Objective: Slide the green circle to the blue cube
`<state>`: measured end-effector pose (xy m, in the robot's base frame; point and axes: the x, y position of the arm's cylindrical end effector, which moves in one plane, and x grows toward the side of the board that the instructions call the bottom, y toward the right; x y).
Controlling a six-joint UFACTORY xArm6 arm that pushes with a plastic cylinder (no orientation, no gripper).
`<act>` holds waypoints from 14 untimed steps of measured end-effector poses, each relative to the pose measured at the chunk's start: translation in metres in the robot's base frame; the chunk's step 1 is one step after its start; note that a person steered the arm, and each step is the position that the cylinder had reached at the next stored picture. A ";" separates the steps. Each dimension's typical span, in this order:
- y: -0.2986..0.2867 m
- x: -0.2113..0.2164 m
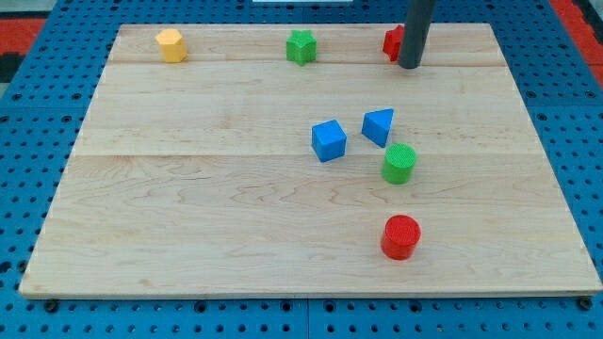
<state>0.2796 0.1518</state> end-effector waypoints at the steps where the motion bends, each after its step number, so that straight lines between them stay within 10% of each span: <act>1: 0.008 0.000; 6: 0.047 0.206; 8: -0.125 0.207; 11: 0.046 0.182; 14: 0.054 0.176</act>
<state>0.4560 0.2058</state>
